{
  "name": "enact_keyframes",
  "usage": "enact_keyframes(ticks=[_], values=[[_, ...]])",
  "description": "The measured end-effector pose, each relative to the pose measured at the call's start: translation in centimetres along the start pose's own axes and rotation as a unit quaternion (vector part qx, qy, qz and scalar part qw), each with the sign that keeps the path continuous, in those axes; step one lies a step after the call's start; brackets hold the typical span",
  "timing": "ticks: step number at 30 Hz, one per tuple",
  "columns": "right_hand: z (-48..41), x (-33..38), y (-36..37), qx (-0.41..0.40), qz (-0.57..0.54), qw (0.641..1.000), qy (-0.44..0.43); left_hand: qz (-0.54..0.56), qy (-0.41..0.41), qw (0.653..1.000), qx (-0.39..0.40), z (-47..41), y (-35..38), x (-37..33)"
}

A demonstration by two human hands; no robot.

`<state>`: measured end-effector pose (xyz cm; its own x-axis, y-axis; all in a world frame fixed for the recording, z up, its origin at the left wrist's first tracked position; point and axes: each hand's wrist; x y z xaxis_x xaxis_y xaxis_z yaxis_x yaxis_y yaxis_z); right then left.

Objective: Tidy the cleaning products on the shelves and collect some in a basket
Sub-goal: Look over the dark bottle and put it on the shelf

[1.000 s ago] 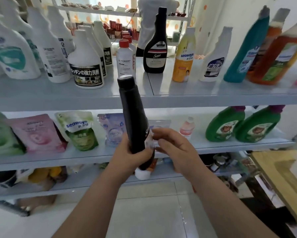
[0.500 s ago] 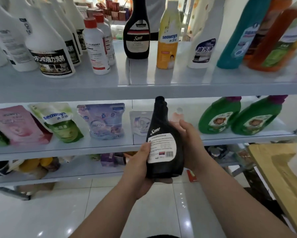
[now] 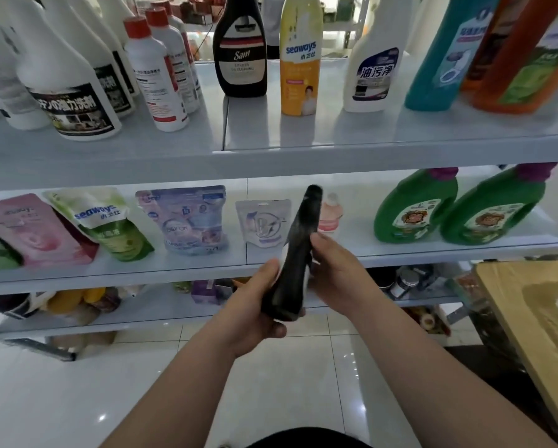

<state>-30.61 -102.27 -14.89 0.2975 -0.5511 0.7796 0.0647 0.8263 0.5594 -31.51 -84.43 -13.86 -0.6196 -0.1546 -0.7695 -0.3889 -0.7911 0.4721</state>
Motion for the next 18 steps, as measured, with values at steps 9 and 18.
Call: enact_keyframes(ticks=[9,18], values=[[2.0,1.7,2.0,0.010,0.276,0.949,-0.149,-0.371,0.205,0.898,-0.117,-0.7,-2.0,-0.6],[3.1,3.2,3.5,0.016,0.253,0.954,-0.157,-0.045,0.139,0.988,0.041,-0.7,-3.1,0.2]])
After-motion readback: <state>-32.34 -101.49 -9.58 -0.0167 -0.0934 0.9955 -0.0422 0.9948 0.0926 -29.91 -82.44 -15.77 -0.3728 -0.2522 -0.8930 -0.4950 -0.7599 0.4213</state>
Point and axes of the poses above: each hand's wrist, its own z-axis away from the middle knuckle, its own y-axis out of the palm, x = y × z, and after that the axes turned 3 degrees about x, right-handed
